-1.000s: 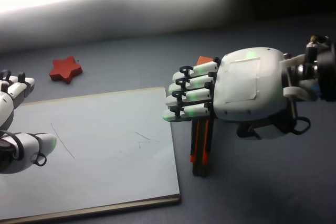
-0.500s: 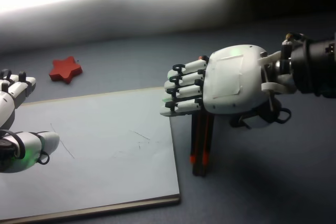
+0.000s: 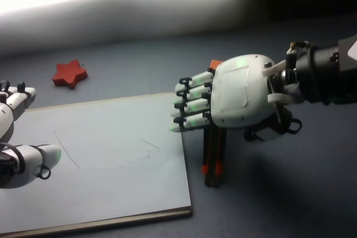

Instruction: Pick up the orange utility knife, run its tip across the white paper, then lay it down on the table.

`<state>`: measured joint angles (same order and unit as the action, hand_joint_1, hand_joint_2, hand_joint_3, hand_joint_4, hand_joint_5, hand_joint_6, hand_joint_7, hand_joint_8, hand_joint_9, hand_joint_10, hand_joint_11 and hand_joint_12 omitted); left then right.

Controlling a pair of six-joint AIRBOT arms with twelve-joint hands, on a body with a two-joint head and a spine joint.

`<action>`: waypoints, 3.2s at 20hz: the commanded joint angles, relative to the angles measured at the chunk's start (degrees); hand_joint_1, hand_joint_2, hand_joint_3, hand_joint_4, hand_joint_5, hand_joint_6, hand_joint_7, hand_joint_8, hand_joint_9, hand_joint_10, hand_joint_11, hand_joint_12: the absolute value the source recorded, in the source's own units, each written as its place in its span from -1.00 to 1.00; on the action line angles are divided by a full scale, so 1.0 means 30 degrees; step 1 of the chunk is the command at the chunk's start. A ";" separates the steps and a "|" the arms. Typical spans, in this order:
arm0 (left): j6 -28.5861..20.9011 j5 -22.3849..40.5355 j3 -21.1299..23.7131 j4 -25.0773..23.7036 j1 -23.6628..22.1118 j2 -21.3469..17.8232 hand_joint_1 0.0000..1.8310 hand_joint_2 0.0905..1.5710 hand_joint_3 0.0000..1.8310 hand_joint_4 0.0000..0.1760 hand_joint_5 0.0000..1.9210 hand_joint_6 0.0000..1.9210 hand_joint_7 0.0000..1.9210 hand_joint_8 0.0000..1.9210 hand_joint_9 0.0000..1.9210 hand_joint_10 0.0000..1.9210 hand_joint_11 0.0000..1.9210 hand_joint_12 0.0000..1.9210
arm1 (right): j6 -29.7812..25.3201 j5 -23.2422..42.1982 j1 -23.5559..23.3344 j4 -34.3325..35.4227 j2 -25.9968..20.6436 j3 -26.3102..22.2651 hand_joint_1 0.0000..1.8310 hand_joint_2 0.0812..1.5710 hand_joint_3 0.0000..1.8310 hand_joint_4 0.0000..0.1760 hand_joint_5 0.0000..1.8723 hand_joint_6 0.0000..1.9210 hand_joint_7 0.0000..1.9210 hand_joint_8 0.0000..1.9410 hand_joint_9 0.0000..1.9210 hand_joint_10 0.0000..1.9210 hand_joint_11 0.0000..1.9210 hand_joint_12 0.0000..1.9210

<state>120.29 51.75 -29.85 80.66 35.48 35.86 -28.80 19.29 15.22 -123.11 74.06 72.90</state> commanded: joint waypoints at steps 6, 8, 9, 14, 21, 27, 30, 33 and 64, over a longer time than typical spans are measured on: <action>-0.0009 0.1304 0.0010 -0.1051 -0.0012 0.0153 -0.79 0.65 -1.00 -1.00 -1.00 -1.00 -0.97 -1.00 -0.93 -0.99 -1.00 -0.81 | 0.0013 -0.0585 0.0128 0.0206 0.0555 0.0813 0.28 0.34 -1.00 -1.00 -1.00 -1.00 -1.00 -1.00 -1.00 -1.00 -1.00 -1.00; -0.0014 0.1304 -0.0015 -0.0979 0.0059 0.0191 -0.80 0.66 -1.00 -1.00 -1.00 -1.00 -0.96 -0.99 -0.93 -0.99 -1.00 -0.80 | -0.0075 -0.0587 0.0308 0.0198 0.0685 0.1035 0.30 0.34 -1.00 -1.00 -1.00 -1.00 -1.00 -1.00 -1.00 -1.00 -1.00 -1.00; -0.0049 0.1317 -0.0034 -0.0977 0.0074 0.0193 -0.78 0.66 -1.00 -1.00 -1.00 -1.00 -0.95 -0.99 -0.92 -0.99 -1.00 -0.80 | -0.0250 -0.0601 0.0397 0.0202 0.0723 0.1073 0.29 0.35 -1.00 -1.00 -1.00 -1.00 -1.00 -1.00 -1.00 -1.00 -1.00 -1.00; -0.0081 0.1466 -0.0048 -0.0977 0.0118 0.0197 -0.83 0.67 -1.00 -1.00 -1.00 -1.00 -0.96 -1.00 -0.93 -1.00 -1.00 -0.83 | -0.0569 -0.1193 0.0571 0.0204 0.1088 0.1505 0.27 0.41 -1.00 -1.00 -1.00 -1.00 -1.00 -1.00 -1.00 -1.00 -1.00 -1.00; -0.0081 0.1483 -0.0048 -0.0979 0.0118 0.0239 -0.79 0.66 -1.00 -1.00 -1.00 -1.00 -0.93 -0.99 -0.89 -0.99 -1.00 -0.72 | -0.0564 -0.1516 0.0499 0.0204 0.1264 0.1558 0.32 0.46 -1.00 -1.00 -1.00 -1.00 -1.00 -1.00 -1.00 -1.00 -1.00 -1.00; -0.0081 0.1531 -0.0046 -0.0979 0.0124 0.0294 -0.80 0.66 -1.00 -1.00 -1.00 -1.00 -0.95 -1.00 -0.91 -1.00 -1.00 -0.70 | -0.0537 -0.1941 0.0581 0.0202 0.1480 0.1467 0.18 0.61 -0.96 -1.00 -0.46 0.54 -0.74 0.62 -0.76 0.69 -0.96 0.94; -0.0083 0.1577 -0.0038 -0.0979 0.0124 0.0399 -0.77 0.66 -1.00 -1.00 -1.00 -1.00 -0.95 -1.00 -0.91 -1.00 -1.00 -0.70 | -0.0539 -0.2127 0.0674 0.0202 0.1522 0.1384 0.17 0.50 -0.64 -0.94 -0.42 0.75 -0.36 0.78 -0.45 0.99 -0.46 1.00; -0.0083 0.1577 -0.0030 -0.0982 0.0135 0.0420 -0.79 0.67 -1.00 -1.00 -1.00 -1.00 -0.94 -1.00 -0.90 -1.00 -1.00 -0.66 | -0.0457 -0.2169 0.0581 0.0202 0.1522 0.1381 0.13 -0.03 0.23 -1.00 -0.21 0.92 0.31 1.00 0.41 1.00 0.28 1.00; -0.0081 0.1766 -0.0042 -0.0979 0.0202 0.0550 -0.78 0.68 -1.00 -1.00 -1.00 -1.00 -0.92 -1.00 -0.88 -0.99 -1.00 -0.62 | 0.3768 -0.8112 -0.1295 0.5920 -0.0253 -0.2894 0.70 0.12 -0.16 1.00 0.49 1.00 0.77 1.00 0.87 1.00 0.93 1.00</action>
<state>120.03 53.21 -29.80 80.99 36.64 37.67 -17.58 -0.78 11.57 -105.36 73.41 64.45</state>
